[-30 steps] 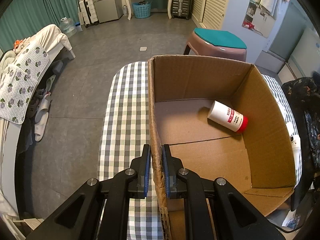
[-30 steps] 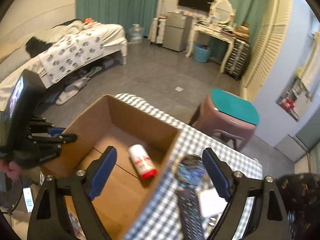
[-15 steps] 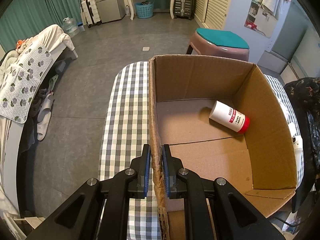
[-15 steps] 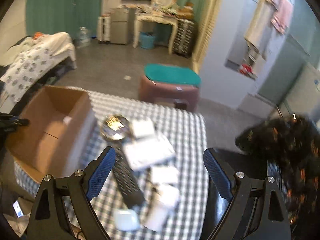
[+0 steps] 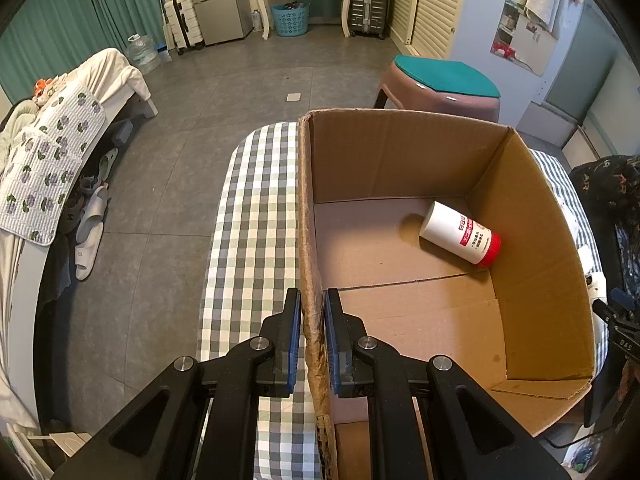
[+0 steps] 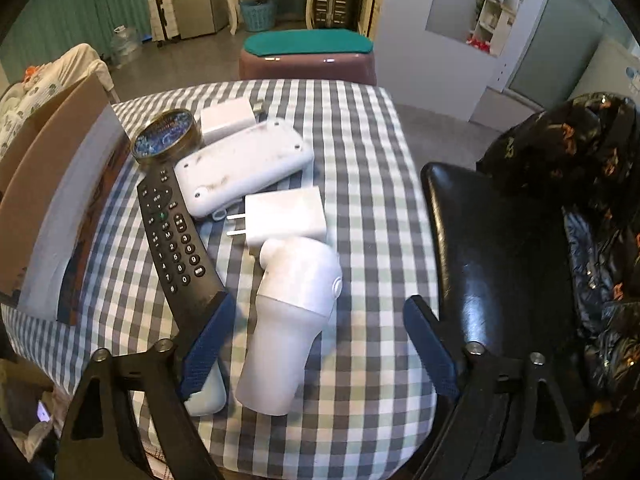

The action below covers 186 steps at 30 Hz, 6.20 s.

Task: Organize rigid objects
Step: 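Move the right gripper back to the white cup-shaped device, then grasp the white cup-shaped device with the right gripper, then carry the white device into the box and release it beside the bottle, then return the right gripper to the table and grasp the pale blue earbud case, then carry the earbud case into the box and release it with the right gripper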

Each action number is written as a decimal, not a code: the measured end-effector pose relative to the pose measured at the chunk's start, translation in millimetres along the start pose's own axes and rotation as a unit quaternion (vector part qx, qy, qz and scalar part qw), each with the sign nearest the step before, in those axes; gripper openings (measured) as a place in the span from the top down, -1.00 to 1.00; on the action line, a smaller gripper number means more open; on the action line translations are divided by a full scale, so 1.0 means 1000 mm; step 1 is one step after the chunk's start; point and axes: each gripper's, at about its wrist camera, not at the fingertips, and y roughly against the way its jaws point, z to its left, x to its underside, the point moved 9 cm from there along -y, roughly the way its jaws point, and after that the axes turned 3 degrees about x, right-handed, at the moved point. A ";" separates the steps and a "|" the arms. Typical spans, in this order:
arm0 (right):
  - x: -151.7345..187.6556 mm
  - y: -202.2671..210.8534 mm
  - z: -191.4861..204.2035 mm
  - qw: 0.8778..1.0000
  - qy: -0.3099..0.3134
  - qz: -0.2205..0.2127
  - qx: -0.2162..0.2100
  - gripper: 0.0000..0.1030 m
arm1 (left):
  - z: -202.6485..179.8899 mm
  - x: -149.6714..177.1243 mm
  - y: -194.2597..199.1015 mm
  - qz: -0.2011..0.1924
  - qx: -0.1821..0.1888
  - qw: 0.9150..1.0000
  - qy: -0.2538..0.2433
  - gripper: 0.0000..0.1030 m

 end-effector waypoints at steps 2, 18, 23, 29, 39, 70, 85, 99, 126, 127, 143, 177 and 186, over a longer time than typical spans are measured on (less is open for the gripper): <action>0.003 -0.004 0.002 1.000 0.003 0.005 0.001 -0.45 | 0.000 0.000 0.000 0.000 0.002 1.000 0.002 0.78; 0.014 -0.020 0.015 0.999 0.018 0.030 -0.021 0.15 | 0.001 0.001 -0.002 0.000 0.003 1.000 0.002 0.78; 0.011 -0.012 0.013 0.999 0.015 0.017 -0.029 0.16 | 0.001 0.001 -0.002 0.000 0.003 1.000 0.001 0.78; -0.005 0.014 0.010 0.999 0.019 -0.014 -0.032 0.16 | 0.000 0.001 -0.002 0.000 0.003 1.000 0.001 0.78; -0.096 0.112 0.070 0.981 0.109 -0.146 -0.059 0.16 | 0.000 0.003 -0.003 -0.001 0.007 1.000 0.001 0.78; -0.096 0.046 0.315 0.940 0.275 -0.070 -0.188 0.16 | 0.001 0.002 -0.004 -0.002 0.026 1.000 -0.004 0.78; -0.105 0.079 0.292 0.944 0.260 -0.110 -0.170 -0.25 | 0.004 0.003 -0.003 0.000 0.023 1.000 -0.001 0.78; -0.133 0.139 0.139 0.973 0.138 -0.170 -0.071 -0.68 | 0.002 0.007 0.001 0.002 0.022 1.000 0.000 0.78; 0.052 0.020 0.074 0.998 0.063 -0.013 -0.018 -0.68 | 0.000 0.010 0.006 0.000 0.009 1.000 0.003 0.78; 0.052 0.018 0.075 0.998 0.062 -0.011 -0.019 -0.67 | 0.000 0.010 0.006 0.000 0.010 1.000 0.003 0.78; 0.057 0.014 0.090 0.996 0.080 -0.003 -0.043 0.00 | 0.000 0.009 0.006 0.001 0.010 1.000 0.003 0.78; -0.059 0.085 0.288 0.945 0.247 -0.105 -0.185 0.00 | 0.000 0.009 0.001 0.005 0.029 1.000 0.001 0.78; -0.052 0.073 0.288 0.946 0.246 -0.093 -0.191 0.00 | 0.002 0.008 0.001 0.006 0.031 0.999 -0.001 0.78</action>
